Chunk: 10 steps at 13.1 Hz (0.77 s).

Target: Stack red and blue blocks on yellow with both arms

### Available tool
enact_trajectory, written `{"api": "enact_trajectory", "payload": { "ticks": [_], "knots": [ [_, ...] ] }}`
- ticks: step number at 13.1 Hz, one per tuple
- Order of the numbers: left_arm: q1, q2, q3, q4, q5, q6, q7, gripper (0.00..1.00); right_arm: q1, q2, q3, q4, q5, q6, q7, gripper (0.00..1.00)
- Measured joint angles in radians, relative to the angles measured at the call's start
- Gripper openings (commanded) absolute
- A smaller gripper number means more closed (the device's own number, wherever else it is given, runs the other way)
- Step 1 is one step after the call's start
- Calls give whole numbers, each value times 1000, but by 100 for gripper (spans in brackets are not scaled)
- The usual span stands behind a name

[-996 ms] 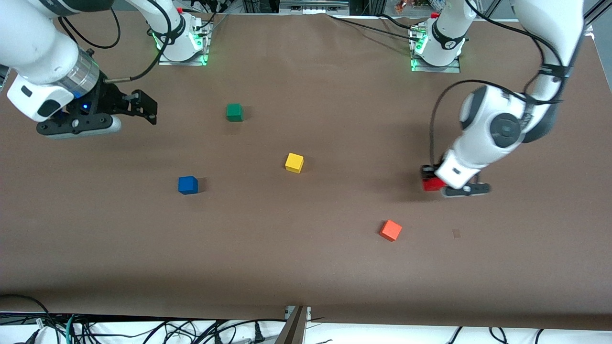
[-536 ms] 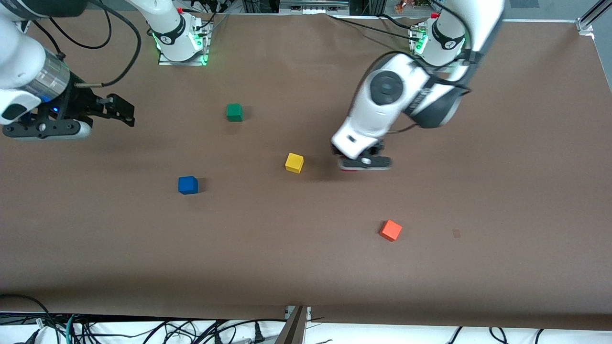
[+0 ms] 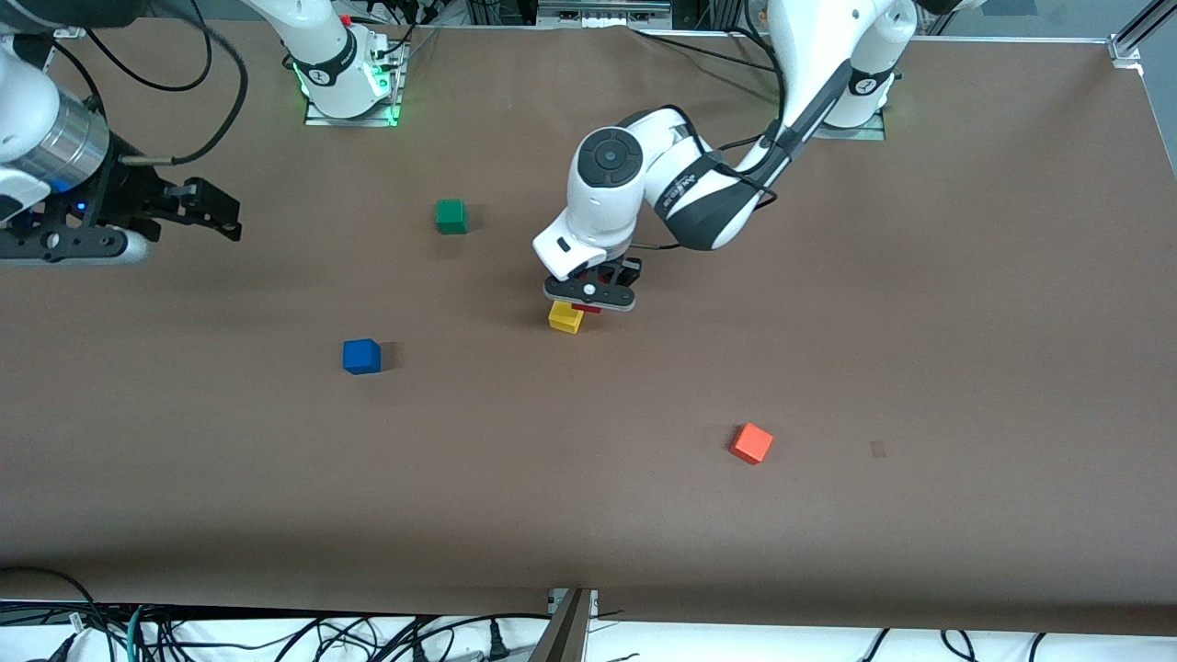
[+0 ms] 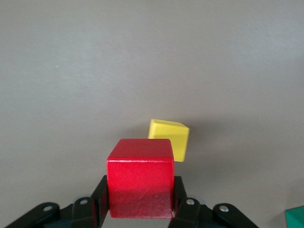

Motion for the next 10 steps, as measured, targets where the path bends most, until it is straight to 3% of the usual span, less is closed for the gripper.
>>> {"api": "enact_trajectory", "payload": {
  "ticks": [5, 10],
  "knots": [
    [-147, 109, 123, 95, 31, -1, -2, 16, -22, 64, -4, 4, -3, -14, 0, 100],
    [-156, 129, 129, 131, 31, -5, -2, 17, -19, 54, 2, 57, -3, -30, -7, 100]
  ]
}}
